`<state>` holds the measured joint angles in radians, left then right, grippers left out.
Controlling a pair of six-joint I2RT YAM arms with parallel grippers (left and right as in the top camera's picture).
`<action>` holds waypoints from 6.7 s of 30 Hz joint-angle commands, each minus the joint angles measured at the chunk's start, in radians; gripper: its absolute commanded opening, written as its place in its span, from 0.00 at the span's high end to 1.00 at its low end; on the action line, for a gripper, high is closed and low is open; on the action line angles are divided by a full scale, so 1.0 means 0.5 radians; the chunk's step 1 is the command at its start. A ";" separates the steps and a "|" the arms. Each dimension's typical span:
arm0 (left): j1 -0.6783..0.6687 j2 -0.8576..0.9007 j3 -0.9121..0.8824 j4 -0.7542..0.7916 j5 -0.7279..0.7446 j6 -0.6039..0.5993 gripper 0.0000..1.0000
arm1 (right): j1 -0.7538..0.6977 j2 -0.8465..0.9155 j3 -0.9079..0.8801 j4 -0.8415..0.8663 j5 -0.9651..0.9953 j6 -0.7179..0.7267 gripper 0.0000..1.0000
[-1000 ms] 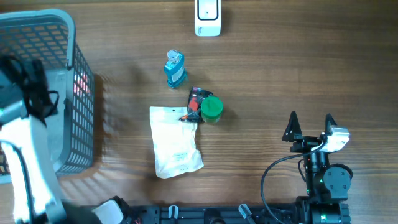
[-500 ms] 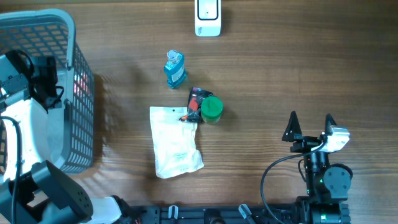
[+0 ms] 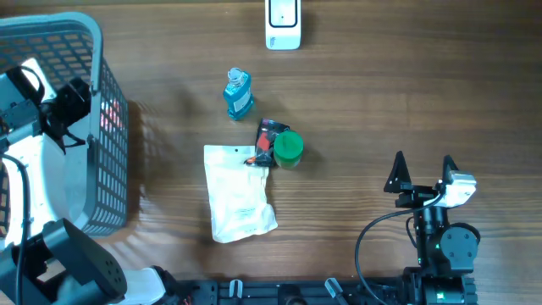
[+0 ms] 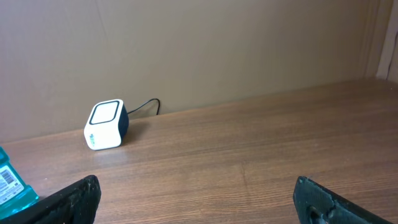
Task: Scan the item barcode
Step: 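Move the left gripper back into the basket toward the tissue pack, then grasp the red-and-white Kleenex tissue pack with the left gripper, then lift the tissue pack out and drop it on the table right of the jar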
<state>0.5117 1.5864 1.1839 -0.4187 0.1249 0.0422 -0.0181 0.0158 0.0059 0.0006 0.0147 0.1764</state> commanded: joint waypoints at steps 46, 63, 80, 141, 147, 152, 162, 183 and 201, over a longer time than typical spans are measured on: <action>-0.006 0.581 0.010 -0.007 -0.208 0.519 0.14 | 0.008 -0.013 -0.002 0.011 -0.032 -0.036 0.00; -0.018 0.583 0.009 0.098 0.005 -0.192 0.00 | 0.008 -0.013 -0.002 0.011 -0.032 -0.035 0.00; -0.047 0.704 0.009 0.099 -0.080 -0.880 0.00 | 0.008 -0.013 -0.002 0.011 -0.032 -0.036 0.00; -0.224 0.075 0.010 0.068 -0.311 -0.101 0.75 | 0.008 -0.013 -0.002 0.011 -0.032 -0.036 0.00; -0.175 -0.507 0.010 -0.254 -0.313 -0.138 0.74 | 0.008 -0.013 -0.002 0.011 -0.032 -0.036 0.00; -0.155 -1.011 0.010 -0.531 -0.073 -0.276 0.70 | 0.008 -0.013 -0.002 0.011 -0.032 -0.035 0.00; -0.386 -1.551 0.009 -0.968 1.120 -0.301 0.71 | 0.008 -0.013 -0.002 0.011 -0.032 -0.035 0.00; -2.258 -0.752 -0.345 -0.317 0.793 -0.430 0.68 | 0.008 -0.011 0.498 -0.190 -0.122 0.348 0.00; -2.638 0.348 -0.345 0.069 0.703 -0.430 0.44 | 0.008 0.153 1.177 -1.101 0.373 0.227 0.00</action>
<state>-0.7521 1.7454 1.0206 -0.3985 0.4805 -0.1699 -0.0181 0.0669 0.5785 -0.5453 0.1585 0.3084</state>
